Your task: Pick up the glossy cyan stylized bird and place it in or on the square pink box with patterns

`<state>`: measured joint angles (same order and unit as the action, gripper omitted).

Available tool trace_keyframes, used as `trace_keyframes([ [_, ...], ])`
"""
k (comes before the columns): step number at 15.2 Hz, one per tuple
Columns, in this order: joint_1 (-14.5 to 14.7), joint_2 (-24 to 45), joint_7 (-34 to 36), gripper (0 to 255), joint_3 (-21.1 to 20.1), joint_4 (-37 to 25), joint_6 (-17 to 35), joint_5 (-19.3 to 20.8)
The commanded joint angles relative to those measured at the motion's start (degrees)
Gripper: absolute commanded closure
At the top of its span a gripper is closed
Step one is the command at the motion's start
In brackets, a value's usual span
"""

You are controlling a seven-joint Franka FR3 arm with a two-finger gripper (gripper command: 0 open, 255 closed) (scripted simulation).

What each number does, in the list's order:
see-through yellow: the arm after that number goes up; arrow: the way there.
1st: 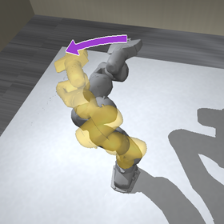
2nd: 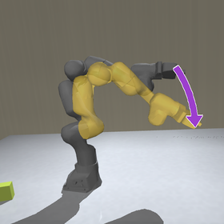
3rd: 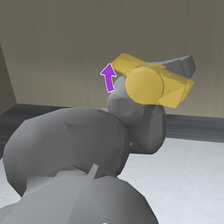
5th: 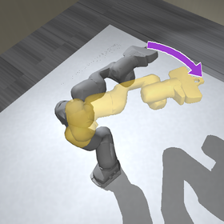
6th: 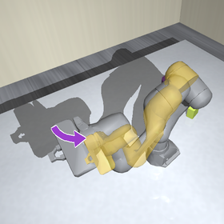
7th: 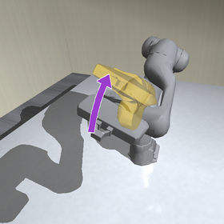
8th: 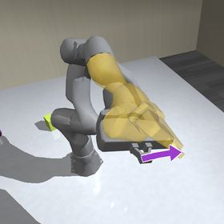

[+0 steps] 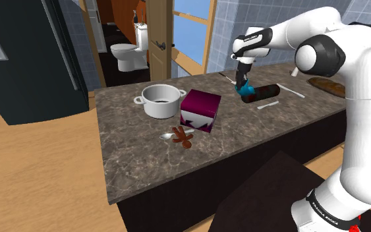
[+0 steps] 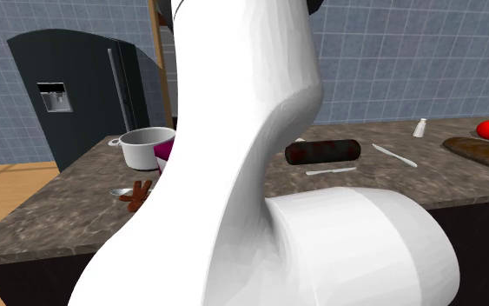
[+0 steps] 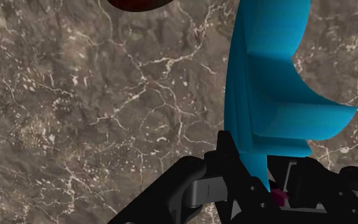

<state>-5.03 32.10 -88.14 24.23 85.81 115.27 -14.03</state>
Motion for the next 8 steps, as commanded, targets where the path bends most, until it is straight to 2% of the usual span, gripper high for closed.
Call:
trace_keyframes([
  [1, -0.14, -0.23, 0.09, 255, 0.13, -1.23, -1.44, 0.18],
  [8, -0.21, -1.65, 0.64, 255, 0.57, -4.52, -6.02, 0.94],
])
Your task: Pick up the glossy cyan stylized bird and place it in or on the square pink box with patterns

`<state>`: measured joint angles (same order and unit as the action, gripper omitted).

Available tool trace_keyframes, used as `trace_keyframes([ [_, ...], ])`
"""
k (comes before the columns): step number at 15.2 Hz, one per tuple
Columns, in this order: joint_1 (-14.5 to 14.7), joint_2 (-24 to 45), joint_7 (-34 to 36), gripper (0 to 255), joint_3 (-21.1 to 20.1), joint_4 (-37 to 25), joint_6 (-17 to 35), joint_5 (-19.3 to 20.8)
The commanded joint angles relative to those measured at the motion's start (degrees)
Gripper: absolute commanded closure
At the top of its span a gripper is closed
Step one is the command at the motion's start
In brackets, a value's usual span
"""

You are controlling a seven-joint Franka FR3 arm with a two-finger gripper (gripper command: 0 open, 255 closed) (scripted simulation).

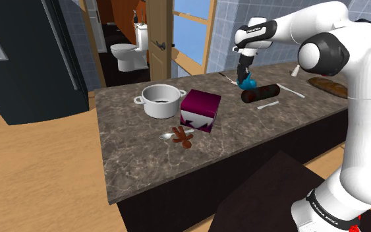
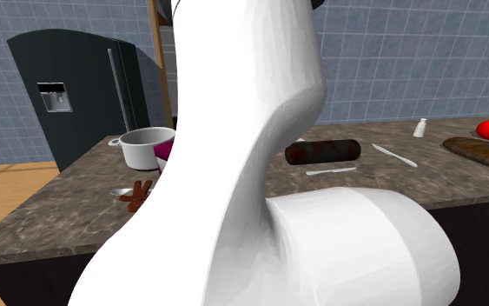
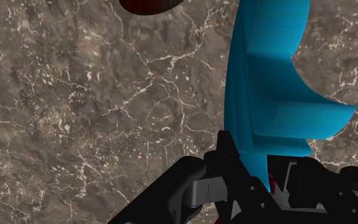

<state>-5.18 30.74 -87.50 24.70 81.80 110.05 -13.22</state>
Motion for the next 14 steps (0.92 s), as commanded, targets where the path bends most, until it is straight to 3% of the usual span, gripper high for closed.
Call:
trace_keyframes([
  [1, -0.09, -0.45, 0.08, 255, 0.15, -1.06, -1.48, 0.22],
  [11, -0.68, -1.24, 0.67, 255, 0.51, -7.40, -8.45, 0.78],
  [14, 2.90, -3.73, 4.16, 255, 0.06, -3.82, -7.12, 1.90],
])
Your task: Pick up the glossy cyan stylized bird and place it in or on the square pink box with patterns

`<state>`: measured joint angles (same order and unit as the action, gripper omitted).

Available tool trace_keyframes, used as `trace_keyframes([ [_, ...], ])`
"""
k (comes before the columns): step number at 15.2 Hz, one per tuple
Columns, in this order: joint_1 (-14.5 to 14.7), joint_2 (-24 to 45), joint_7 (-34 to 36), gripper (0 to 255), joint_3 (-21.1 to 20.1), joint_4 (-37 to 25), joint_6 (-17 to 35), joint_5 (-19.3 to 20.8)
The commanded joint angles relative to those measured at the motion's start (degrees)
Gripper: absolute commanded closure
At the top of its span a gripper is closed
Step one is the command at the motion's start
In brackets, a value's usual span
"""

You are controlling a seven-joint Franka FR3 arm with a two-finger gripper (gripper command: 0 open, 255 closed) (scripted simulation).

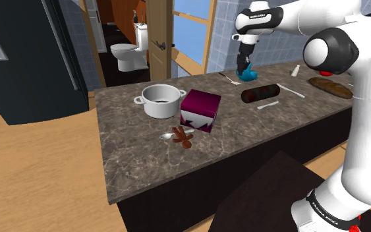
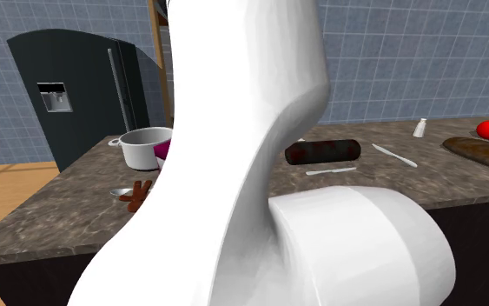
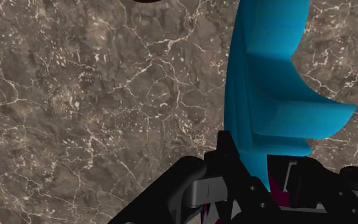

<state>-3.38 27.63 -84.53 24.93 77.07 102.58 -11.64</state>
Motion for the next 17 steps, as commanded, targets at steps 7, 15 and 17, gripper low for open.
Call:
trace_keyframes([
  [7, 8.43, -4.30, 9.67, 255, -1.84, 5.80, 2.11, 2.39],
  [15, 15.53, -5.06, 19.34, 255, -4.38, 6.30, 2.27, 3.67],
  [17, 17.12, -4.69, 21.70, 255, -5.06, 5.60, 2.03, 3.83],
])
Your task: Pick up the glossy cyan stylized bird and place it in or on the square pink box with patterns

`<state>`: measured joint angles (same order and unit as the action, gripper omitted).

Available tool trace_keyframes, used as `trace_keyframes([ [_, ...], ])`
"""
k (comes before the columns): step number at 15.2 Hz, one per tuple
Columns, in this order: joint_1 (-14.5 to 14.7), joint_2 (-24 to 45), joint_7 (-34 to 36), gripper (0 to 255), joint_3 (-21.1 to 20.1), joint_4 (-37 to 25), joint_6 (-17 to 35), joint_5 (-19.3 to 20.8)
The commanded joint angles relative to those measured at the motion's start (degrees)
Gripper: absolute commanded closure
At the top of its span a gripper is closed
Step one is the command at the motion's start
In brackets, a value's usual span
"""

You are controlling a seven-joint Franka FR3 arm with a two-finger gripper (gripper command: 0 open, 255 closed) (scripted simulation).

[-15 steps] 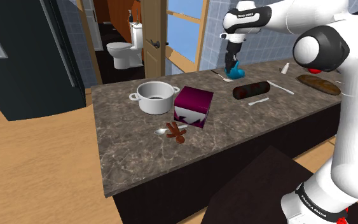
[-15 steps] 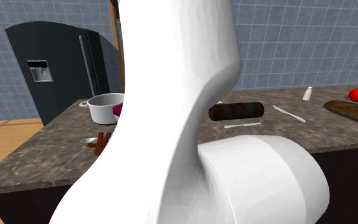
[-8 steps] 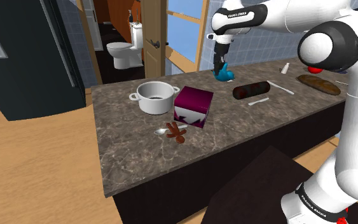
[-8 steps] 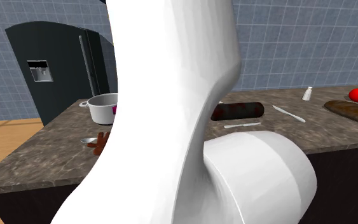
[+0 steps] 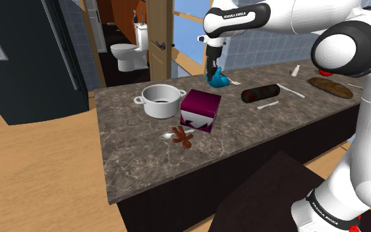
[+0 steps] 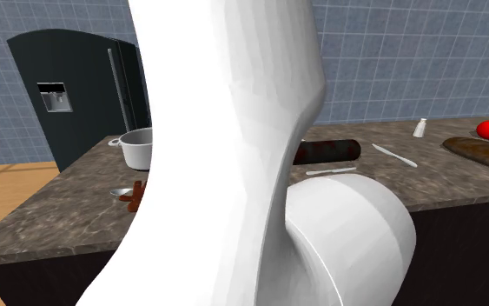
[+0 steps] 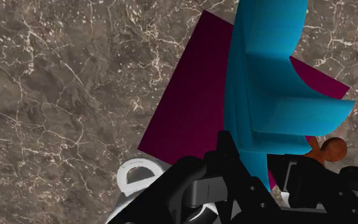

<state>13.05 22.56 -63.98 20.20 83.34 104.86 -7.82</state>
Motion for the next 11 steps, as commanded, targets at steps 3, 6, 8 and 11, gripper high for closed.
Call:
trace_keyframes([
  [3, 2.22, 1.01, 3.39, 255, -1.03, -0.98, 0.13, 0.09],
  [6, 2.32, 1.26, 3.27, 255, -1.11, 0.99, 2.32, -0.04],
  [8, 2.37, 1.48, 3.19, 255, -1.18, 2.20, 3.75, -0.15],
  [11, 2.41, 1.92, 3.04, 255, -1.28, 3.89, 5.84, -0.35],
])
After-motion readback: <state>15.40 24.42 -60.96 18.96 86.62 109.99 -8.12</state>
